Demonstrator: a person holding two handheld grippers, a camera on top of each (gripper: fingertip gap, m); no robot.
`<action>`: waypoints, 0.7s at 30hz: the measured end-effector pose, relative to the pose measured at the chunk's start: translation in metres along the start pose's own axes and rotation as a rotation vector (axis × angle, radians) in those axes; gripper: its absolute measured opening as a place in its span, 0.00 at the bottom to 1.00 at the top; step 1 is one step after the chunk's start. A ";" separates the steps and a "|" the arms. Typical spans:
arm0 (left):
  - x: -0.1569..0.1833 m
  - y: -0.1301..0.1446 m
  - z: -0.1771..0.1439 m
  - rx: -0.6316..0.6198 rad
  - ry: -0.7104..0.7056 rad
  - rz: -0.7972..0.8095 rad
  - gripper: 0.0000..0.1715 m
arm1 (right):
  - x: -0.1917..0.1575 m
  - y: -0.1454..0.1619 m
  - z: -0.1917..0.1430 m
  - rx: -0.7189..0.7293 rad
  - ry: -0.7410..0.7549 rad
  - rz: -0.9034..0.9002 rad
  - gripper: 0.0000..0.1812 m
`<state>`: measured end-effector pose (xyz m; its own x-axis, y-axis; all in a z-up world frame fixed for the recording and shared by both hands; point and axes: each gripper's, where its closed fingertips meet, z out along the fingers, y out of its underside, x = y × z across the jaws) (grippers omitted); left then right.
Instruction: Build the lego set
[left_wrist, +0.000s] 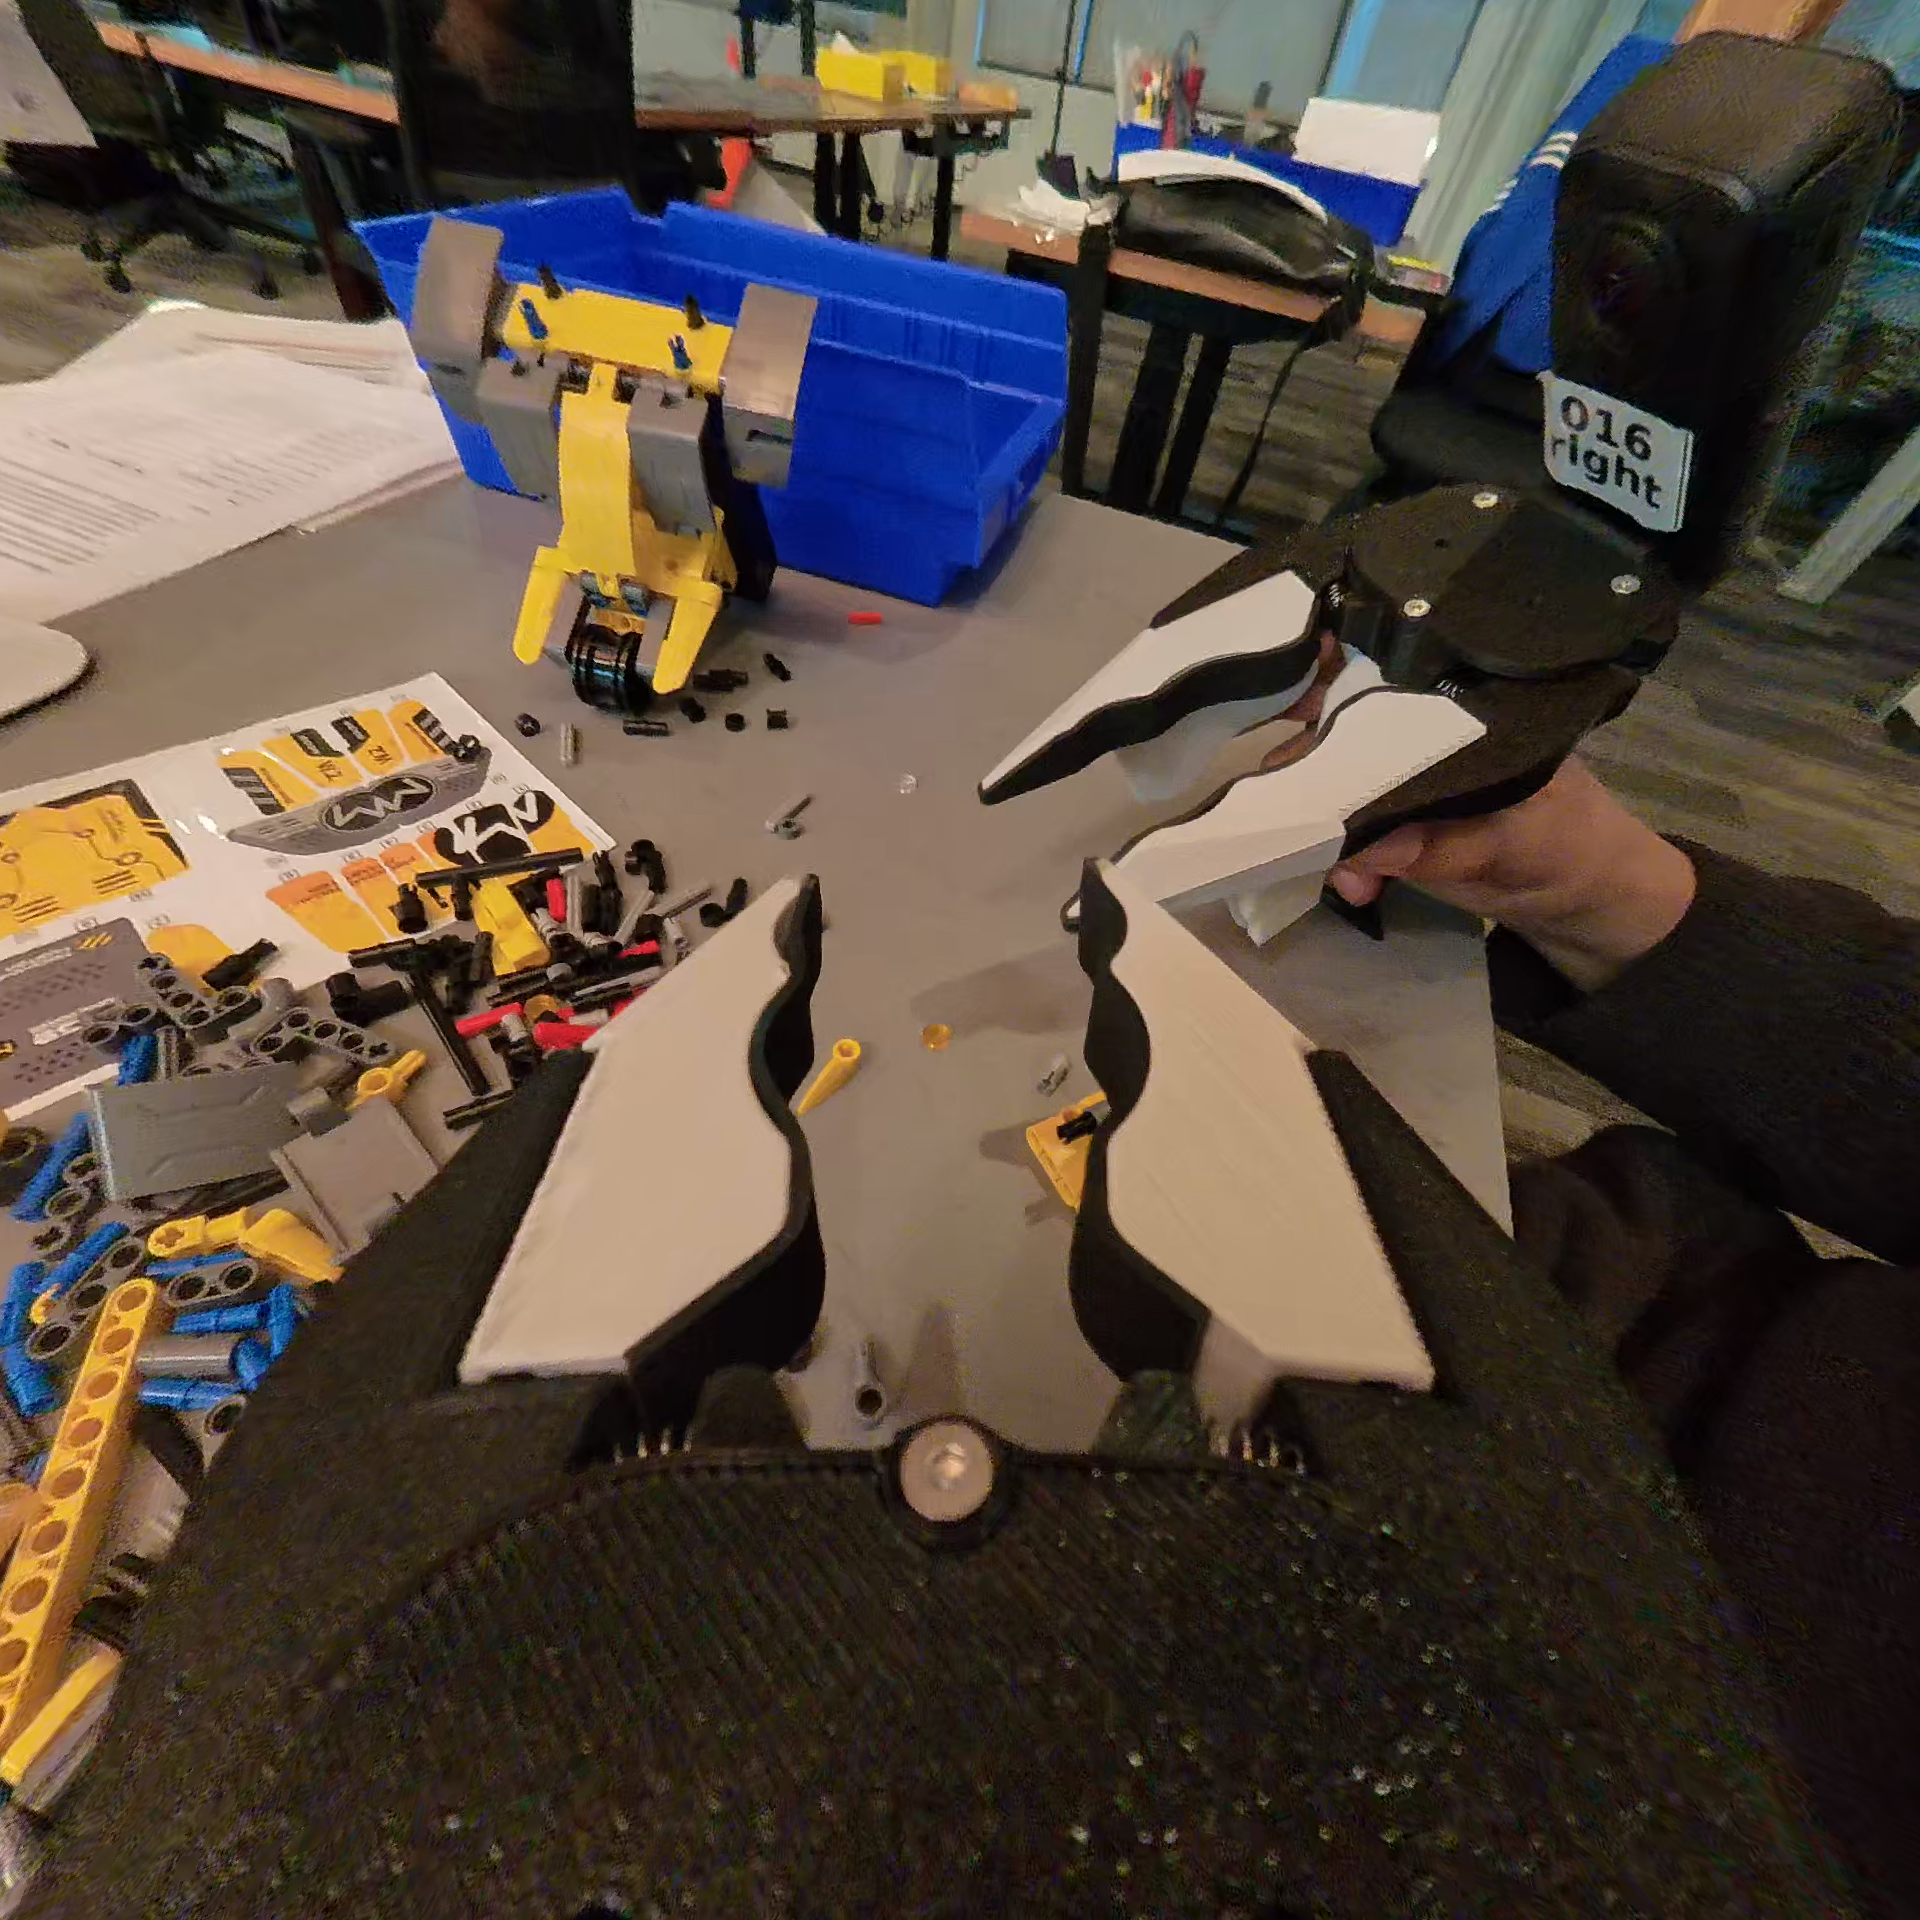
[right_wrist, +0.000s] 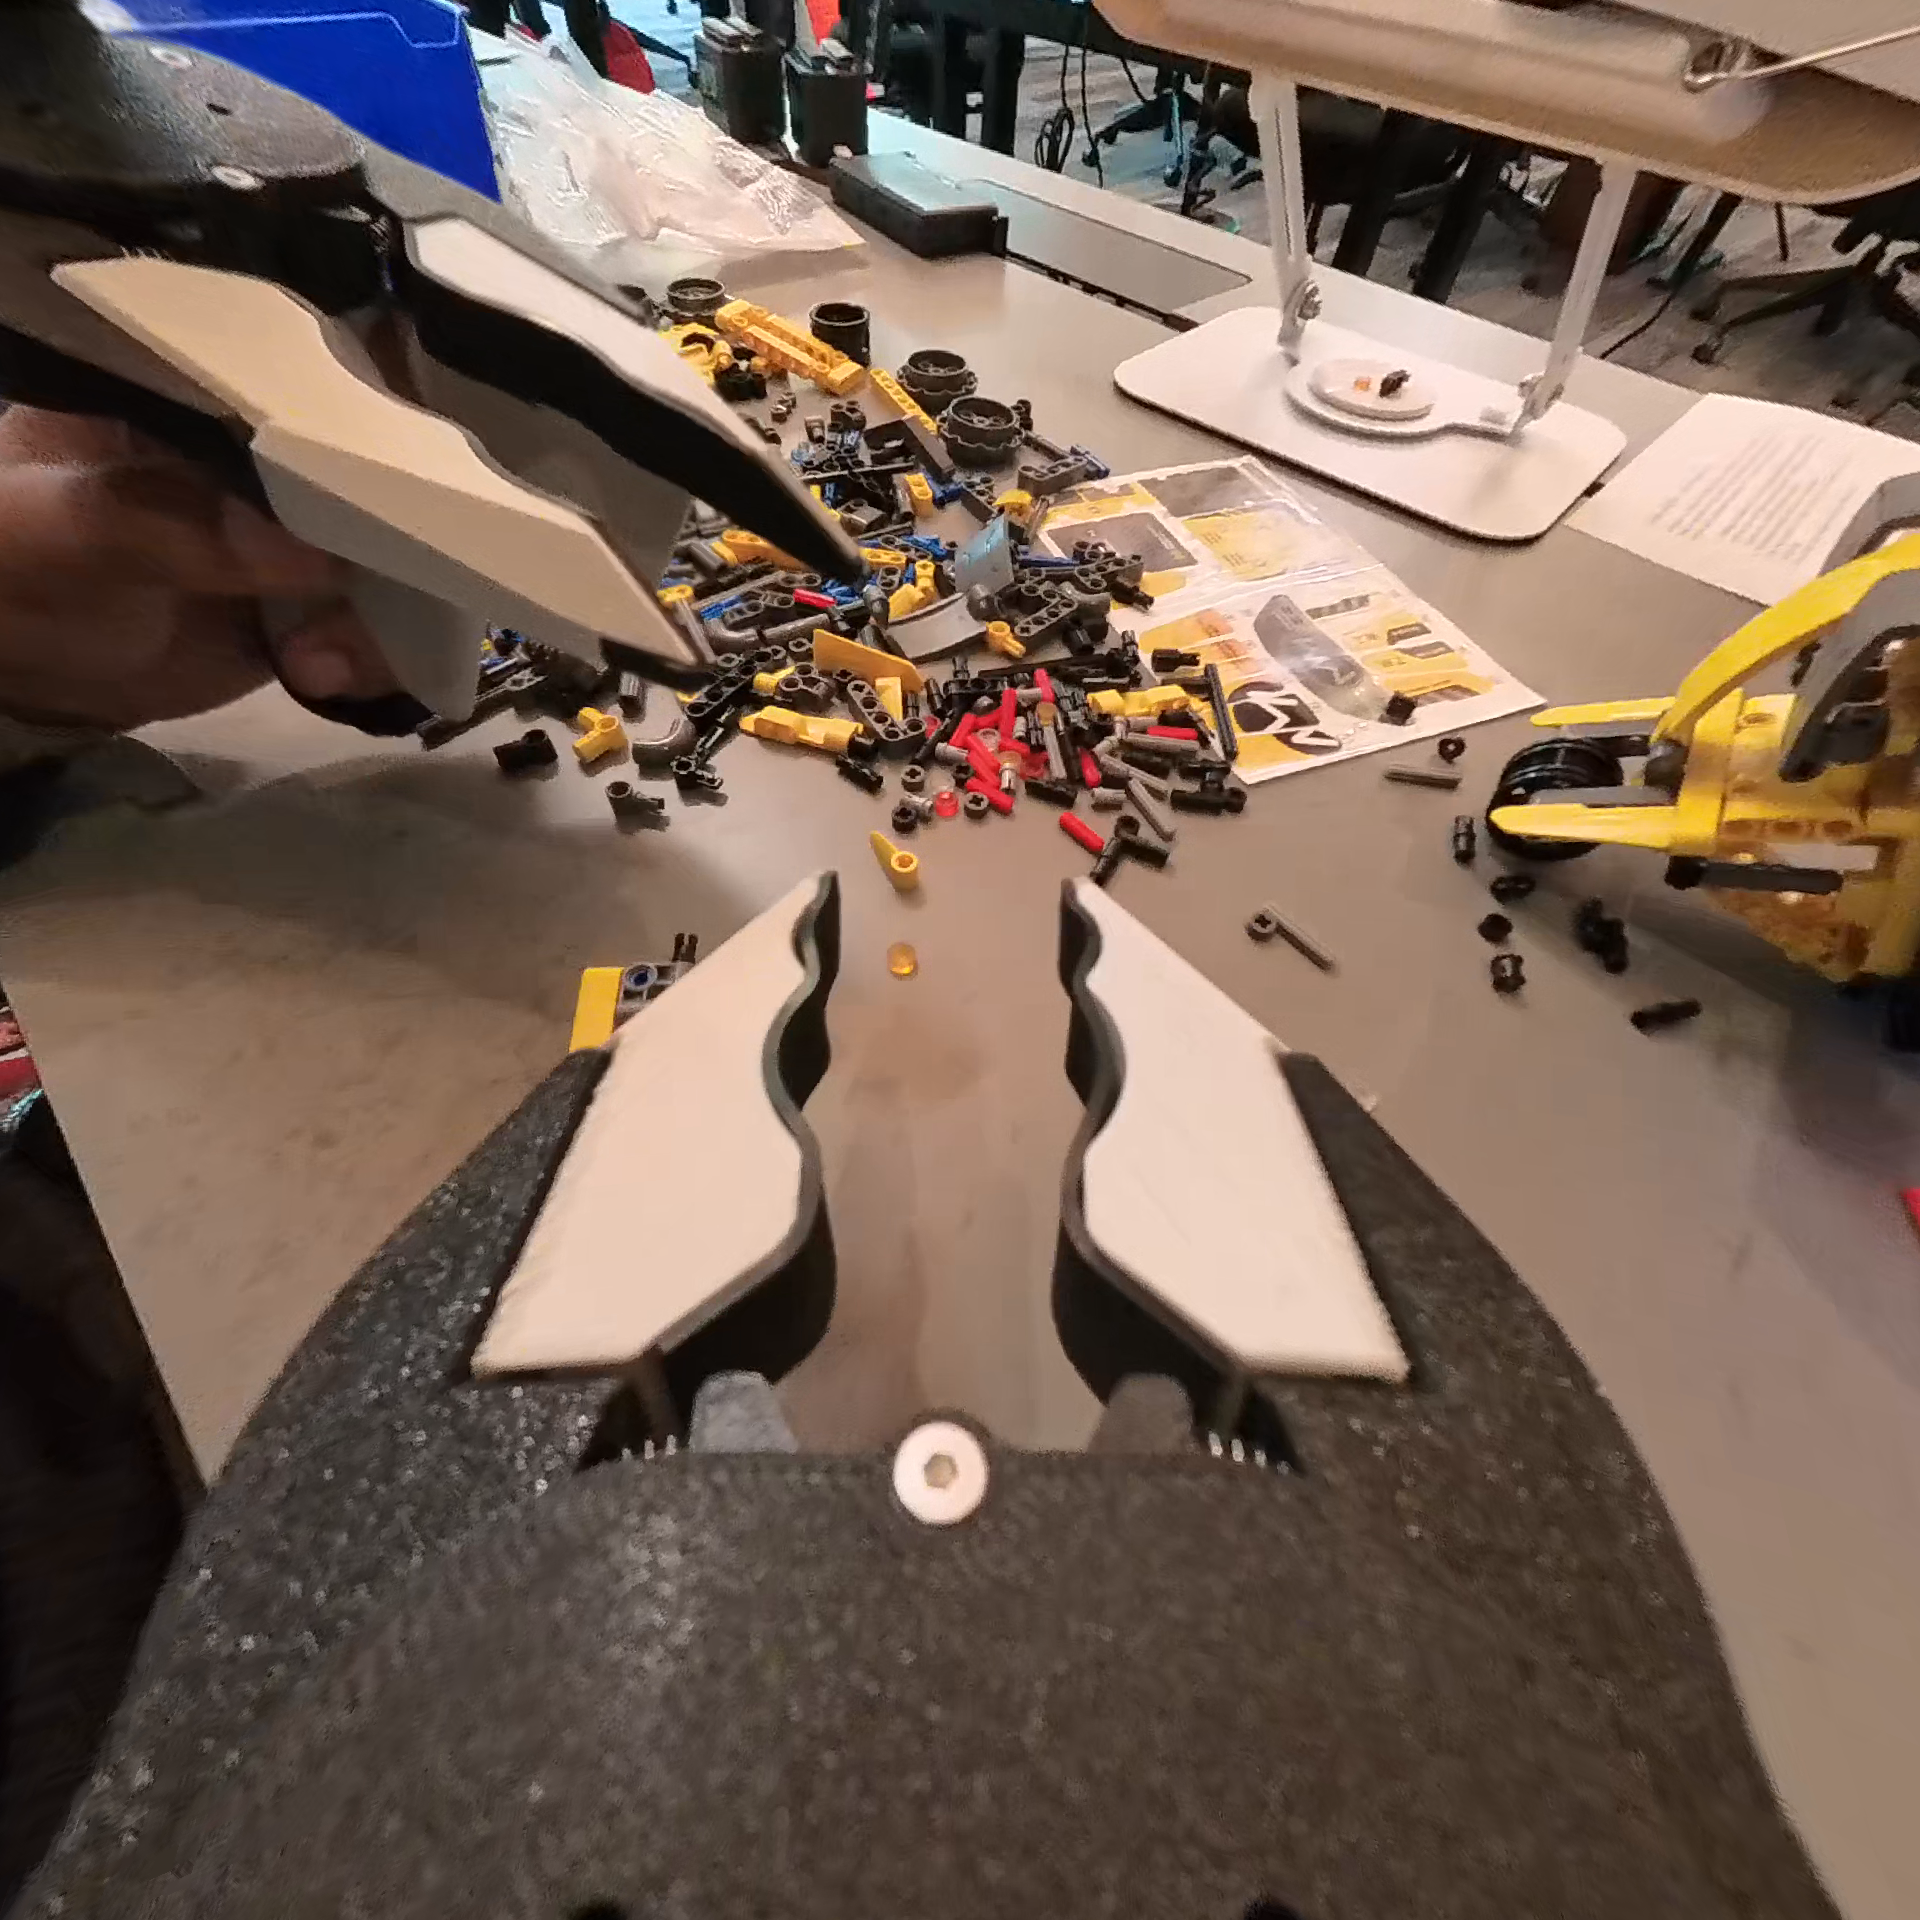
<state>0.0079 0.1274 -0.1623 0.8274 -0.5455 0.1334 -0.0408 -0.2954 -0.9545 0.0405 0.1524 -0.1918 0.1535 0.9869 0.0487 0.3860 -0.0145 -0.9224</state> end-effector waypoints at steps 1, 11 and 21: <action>0.001 0.001 0.000 0.002 0.003 -0.003 0.28 | 0.000 -0.001 0.000 0.005 -0.003 -0.003 0.22; 0.005 0.025 0.007 -0.106 -0.039 0.087 0.28 | -0.013 -0.014 -0.013 0.124 -0.034 -0.083 0.19; 0.004 0.010 -0.002 0.002 0.037 -0.056 0.29 | -0.005 -0.024 -0.024 0.211 -0.083 0.028 0.19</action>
<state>0.0101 0.1206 -0.1706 0.8072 -0.5566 0.1966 0.0062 -0.3251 -0.9457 0.0522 0.1435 -0.1606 0.0823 0.9966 -0.0017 0.1822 -0.0167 -0.9831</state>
